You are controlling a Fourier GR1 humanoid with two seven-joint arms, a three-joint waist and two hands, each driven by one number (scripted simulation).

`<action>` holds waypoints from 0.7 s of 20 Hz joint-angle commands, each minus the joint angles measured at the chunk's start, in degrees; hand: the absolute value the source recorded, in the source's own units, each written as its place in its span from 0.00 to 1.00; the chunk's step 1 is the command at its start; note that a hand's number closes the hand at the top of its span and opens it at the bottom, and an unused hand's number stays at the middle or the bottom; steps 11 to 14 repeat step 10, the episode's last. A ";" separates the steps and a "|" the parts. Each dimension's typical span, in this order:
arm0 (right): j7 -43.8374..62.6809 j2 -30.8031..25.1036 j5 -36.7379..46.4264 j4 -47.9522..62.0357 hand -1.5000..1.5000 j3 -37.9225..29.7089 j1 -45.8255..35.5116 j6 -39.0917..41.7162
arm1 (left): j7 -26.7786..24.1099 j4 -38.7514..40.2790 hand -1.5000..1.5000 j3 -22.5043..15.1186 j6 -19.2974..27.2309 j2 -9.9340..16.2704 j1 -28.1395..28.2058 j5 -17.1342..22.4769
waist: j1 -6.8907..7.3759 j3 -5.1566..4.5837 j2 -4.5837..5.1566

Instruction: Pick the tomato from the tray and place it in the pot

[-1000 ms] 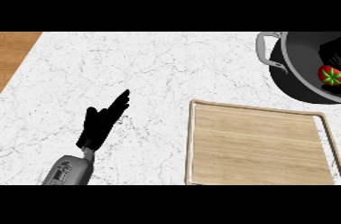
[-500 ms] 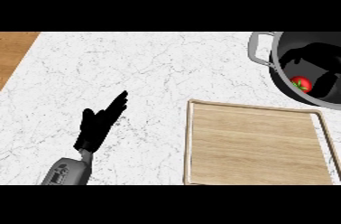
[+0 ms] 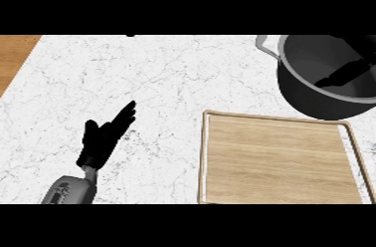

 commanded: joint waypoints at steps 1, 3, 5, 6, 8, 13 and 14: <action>2.98 -3.86 -7.56 3.95 0.00 -8.00 -3.25 4.84 | -1.39 0.20 0.50 0.22 -1.36 1.12 0.62 -0.07 | 0.34 -0.03 0.34; 5.14 -4.34 -10.59 5.21 0.00 -11.15 -3.50 3.59 | 1.18 -0.45 0.50 0.35 0.65 -0.29 -1.80 -0.34 | -0.10 0.01 0.30; 4.31 -8.42 -11.68 5.71 0.00 -12.34 -2.73 6.18 | -0.62 -1.45 0.50 0.87 -2.10 1.73 -0.33 0.69 | 0.93 0.08 0.74; 4.64 -8.12 -13.31 5.88 0.00 -13.90 -3.03 7.25 | -0.18 -1.02 0.50 0.75 -1.22 1.37 -0.27 0.09 | 0.55 0.06 0.53; 5.14 -12.02 -14.50 6.03 0.00 -15.12 -3.21 10.14 | -0.71 -1.63 0.50 -0.46 -0.25 -0.09 0.68 -0.66 | 1.14 0.13 0.85; 4.48 -13.63 -15.48 6.10 0.00 -16.07 -1.81 12.64 | 0.73 -1.44 0.50 1.12 -1.26 0.95 -2.61 0.53 | 1.00 0.24 1.26; 4.48 -13.63 -15.48 6.10 0.00 -16.07 -1.81 12.64 | 0.73 -1.44 0.50 1.12 -1.26 0.95 -2.61 0.53 | 1.00 0.24 1.26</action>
